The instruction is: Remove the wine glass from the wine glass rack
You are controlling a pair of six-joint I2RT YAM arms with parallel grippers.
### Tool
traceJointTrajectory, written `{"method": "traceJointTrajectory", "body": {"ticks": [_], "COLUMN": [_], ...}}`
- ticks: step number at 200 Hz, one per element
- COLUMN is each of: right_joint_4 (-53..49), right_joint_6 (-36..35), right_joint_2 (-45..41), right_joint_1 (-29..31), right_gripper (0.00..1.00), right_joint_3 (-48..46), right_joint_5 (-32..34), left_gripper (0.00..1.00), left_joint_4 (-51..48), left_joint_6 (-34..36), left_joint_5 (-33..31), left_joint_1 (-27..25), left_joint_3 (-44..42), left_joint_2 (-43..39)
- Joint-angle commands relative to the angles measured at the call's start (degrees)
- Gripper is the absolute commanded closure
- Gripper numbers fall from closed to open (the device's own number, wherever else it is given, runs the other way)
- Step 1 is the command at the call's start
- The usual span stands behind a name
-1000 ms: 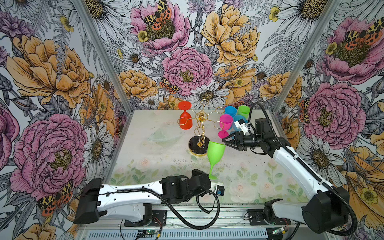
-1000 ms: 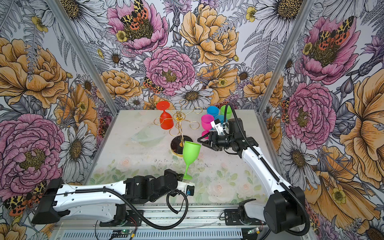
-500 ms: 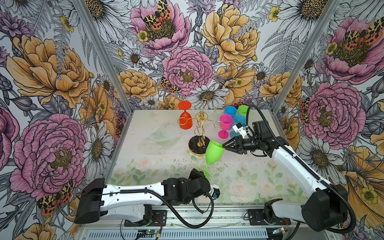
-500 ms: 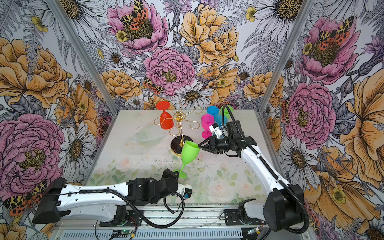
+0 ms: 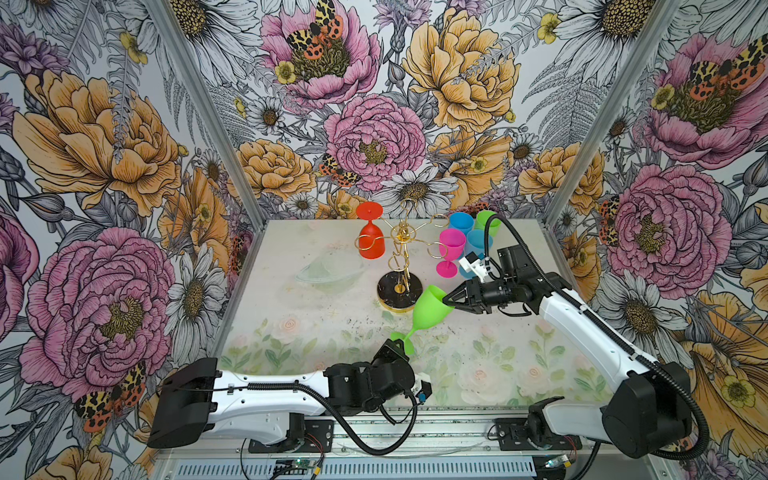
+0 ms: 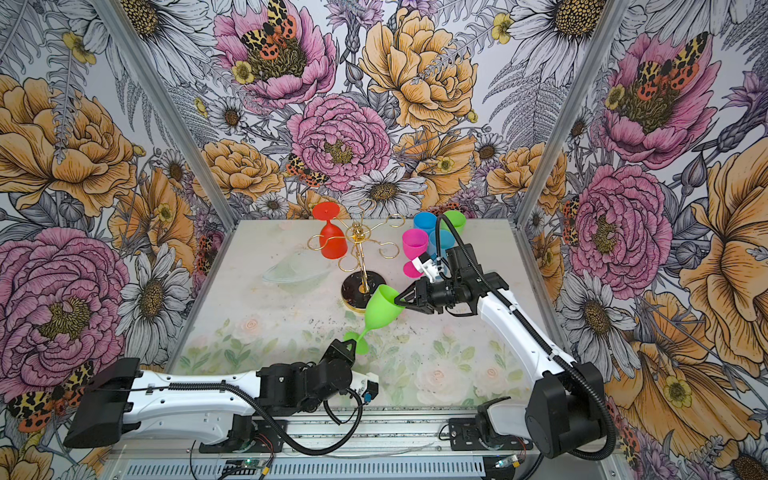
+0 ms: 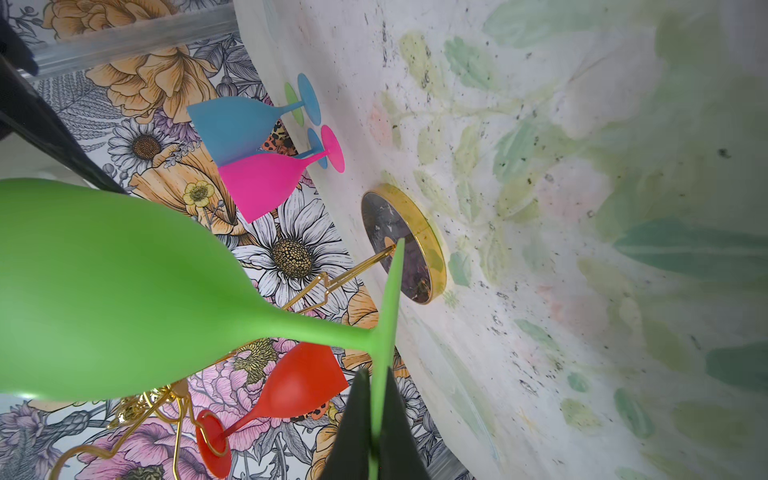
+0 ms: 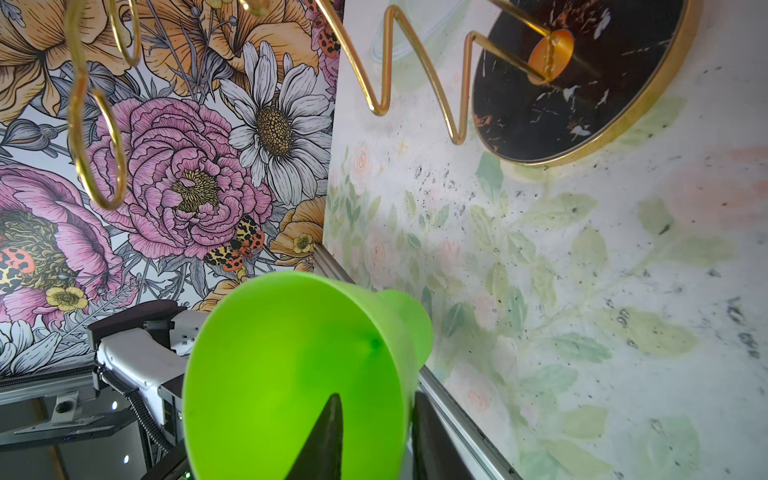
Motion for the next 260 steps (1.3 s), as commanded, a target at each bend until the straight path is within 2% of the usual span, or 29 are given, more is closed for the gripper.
{"method": "traceJointTrajectory", "body": {"ticks": [1,81,95,98,103,120,137,173,188,204,225,260], "right_joint_4": [-0.66,-1.65,-1.79,-1.8,-1.99,-2.41,-3.06,-5.73,-8.03,-11.2,-14.59,-15.91], "right_joint_6": [-1.67,-2.43,-2.66,-2.85,-2.93,-3.38,-3.98,-5.87,-7.57,-9.66,-11.65,-12.82], "right_joint_2": [0.8,1.84,1.94,1.93,2.03,2.11,2.3,2.62,2.55,2.78,2.91,3.31], "right_joint_1": [0.77,0.99,0.83,0.82,0.79,0.67,0.37,-0.5,-0.69,-0.72,-0.66,-0.67], "right_gripper": [0.71,0.89,0.91,0.91,0.92,0.93,0.93,0.95,0.96,0.98,0.99,1.0], "right_joint_3": [0.98,1.76,1.92,1.93,2.1,2.68,3.38,5.25,6.8,9.25,12.57,16.66], "right_joint_5": [-0.38,1.53,1.65,1.65,1.73,2.11,2.26,5.71,10.33,18.12,27.0,38.75], "left_gripper": [1.0,1.0,0.9,0.78,0.72,0.64,0.5,0.37,0.33,0.29,0.22,0.13], "left_joint_4": [5.46,6.19,6.22,6.23,6.15,6.2,6.09,5.37,4.97,4.91,4.91,3.88], "left_joint_6": [4.05,4.62,4.11,3.95,3.71,2.75,2.34,0.05,-3.91,-10.28,-20.47,-41.28], "left_joint_5": [-2.69,-3.1,-2.88,-2.84,-2.74,-2.33,-1.96,-1.64,-1.77,-1.69,-1.59,-3.9], "left_joint_1": [-0.04,-0.12,-0.51,-0.58,-0.73,-1.18,-1.33,-1.67,-2.02,-2.38,-2.7,-2.52], "left_joint_3": [-1.44,-3.78,-4.22,-4.28,-4.41,-4.68,-5.0,-5.69,-5.06,-3.65,-1.14,3.81], "left_joint_2": [-1.18,-2.46,-2.55,-2.57,-2.69,-2.89,-3.4,-4.95,-5.55,-6.31,-6.93,-6.78]}}
